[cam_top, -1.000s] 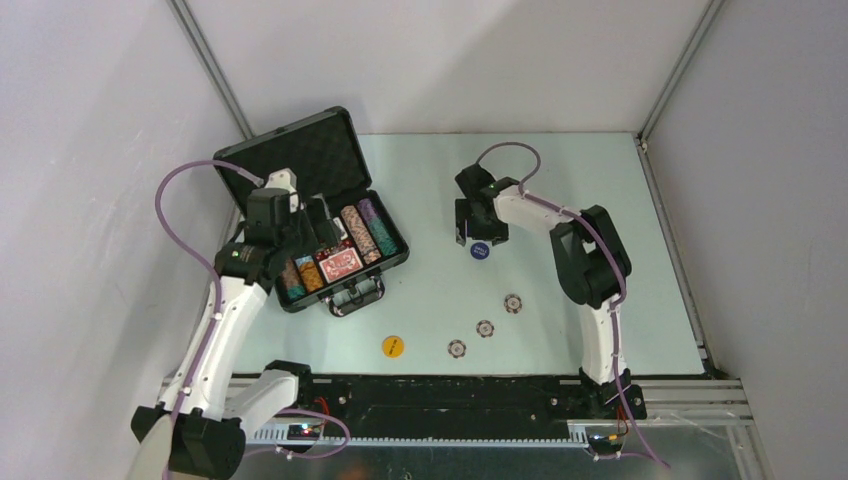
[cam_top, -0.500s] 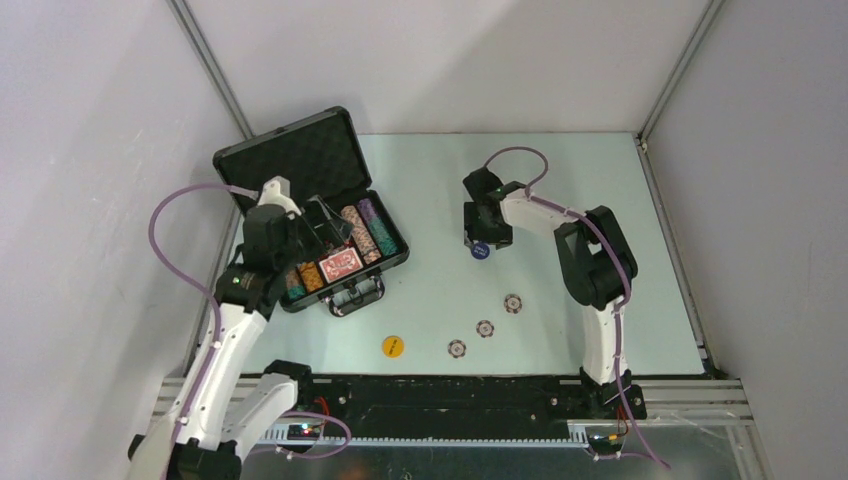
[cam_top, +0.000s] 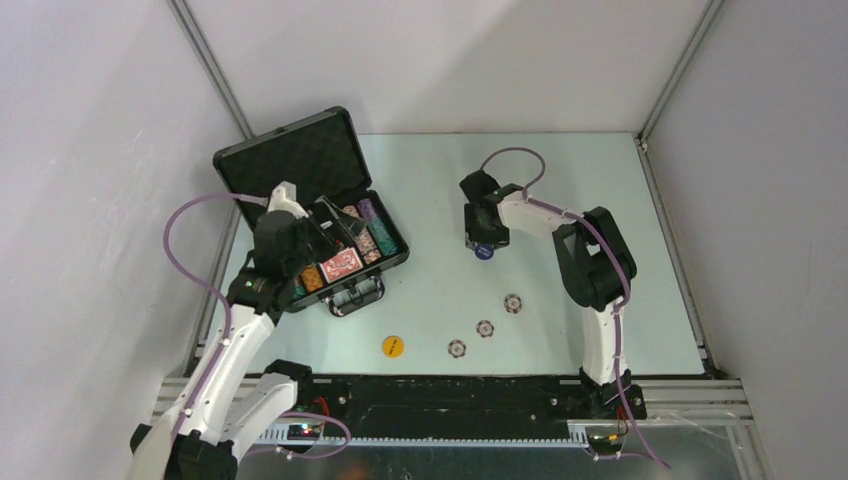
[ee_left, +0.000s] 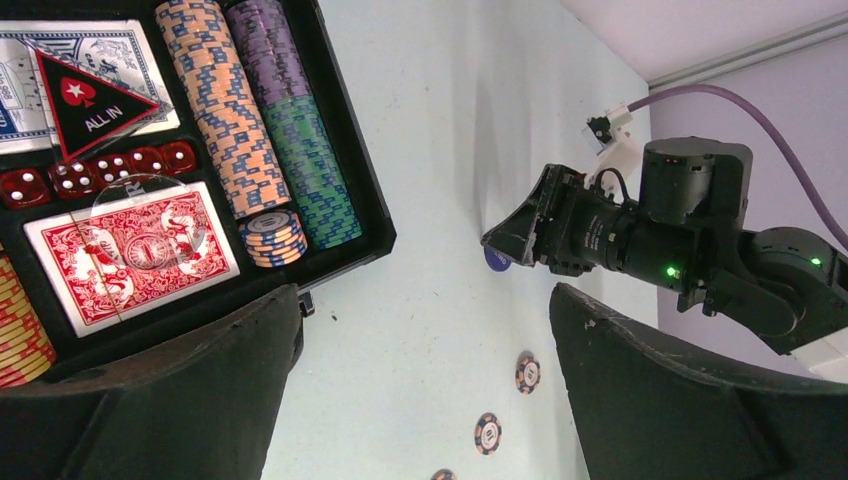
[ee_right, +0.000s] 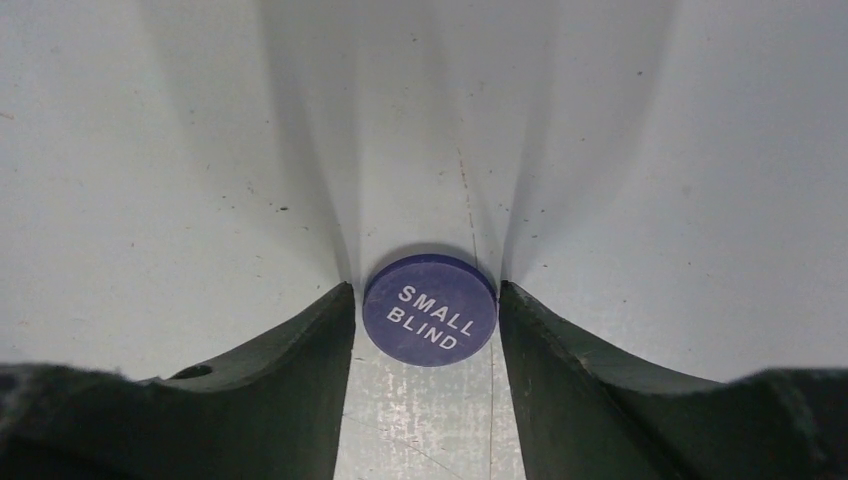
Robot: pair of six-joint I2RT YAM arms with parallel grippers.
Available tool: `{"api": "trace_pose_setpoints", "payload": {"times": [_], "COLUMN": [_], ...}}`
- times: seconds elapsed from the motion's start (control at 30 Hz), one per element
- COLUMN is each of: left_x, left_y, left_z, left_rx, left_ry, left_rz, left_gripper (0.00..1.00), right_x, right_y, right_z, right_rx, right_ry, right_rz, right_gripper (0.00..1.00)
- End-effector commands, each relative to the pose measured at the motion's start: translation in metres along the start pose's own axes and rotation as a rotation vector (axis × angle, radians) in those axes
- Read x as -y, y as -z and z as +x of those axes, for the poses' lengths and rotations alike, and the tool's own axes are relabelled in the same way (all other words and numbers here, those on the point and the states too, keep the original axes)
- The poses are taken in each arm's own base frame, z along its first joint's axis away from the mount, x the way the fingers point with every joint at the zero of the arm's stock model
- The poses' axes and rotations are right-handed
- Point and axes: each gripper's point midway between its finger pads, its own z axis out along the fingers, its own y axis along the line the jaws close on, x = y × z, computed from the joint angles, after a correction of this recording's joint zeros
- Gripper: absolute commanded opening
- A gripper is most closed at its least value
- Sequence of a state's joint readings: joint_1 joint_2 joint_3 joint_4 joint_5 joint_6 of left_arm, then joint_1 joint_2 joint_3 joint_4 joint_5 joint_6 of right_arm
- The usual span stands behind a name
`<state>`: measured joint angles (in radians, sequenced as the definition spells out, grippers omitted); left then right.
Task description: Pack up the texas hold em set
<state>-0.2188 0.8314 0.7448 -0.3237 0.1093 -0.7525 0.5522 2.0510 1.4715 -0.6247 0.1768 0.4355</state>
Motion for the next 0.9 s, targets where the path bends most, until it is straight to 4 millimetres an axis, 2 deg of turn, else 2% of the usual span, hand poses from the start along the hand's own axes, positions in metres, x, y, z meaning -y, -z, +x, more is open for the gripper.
{"api": "trace_pose_setpoints", "payload": {"times": [0.0, 0.17, 0.33, 0.63, 0.87], "left_x": [0.013, 0.0133, 0.0132, 0.0141, 0.0162], "left_y": [-0.0024, -0.0042, -0.0044, -0.0039, -0.0009], "left_z": [-0.005, -0.0033, -0.0038, -0.0051, -0.0072], "left_rx": [0.015, 0.006, 0.01, 0.014, 0.021], "left_ry": [0.027, 0.029, 0.026, 0.022, 0.021], "left_rz": [0.054, 0.059, 0.059, 0.062, 0.07], "left_gripper": [1.0, 1.0, 1.0, 1.0, 1.0], "right_x": [0.0063, 0.0075, 0.0076, 0.0155, 0.0143], "right_y": [-0.0119, -0.0101, -0.0095, -0.0039, -0.0051], "right_z": [0.0379, 0.0405, 0.0421, 0.046, 0.047], "right_rx": [-0.099, -0.103, -0.11, -0.115, -0.118], "right_ry": [0.014, 0.006, 0.008, 0.019, 0.023], "right_rz": [0.033, 0.033, 0.033, 0.068, 0.063], "right_gripper": [0.62, 0.63, 0.57, 0.58, 0.49]}}
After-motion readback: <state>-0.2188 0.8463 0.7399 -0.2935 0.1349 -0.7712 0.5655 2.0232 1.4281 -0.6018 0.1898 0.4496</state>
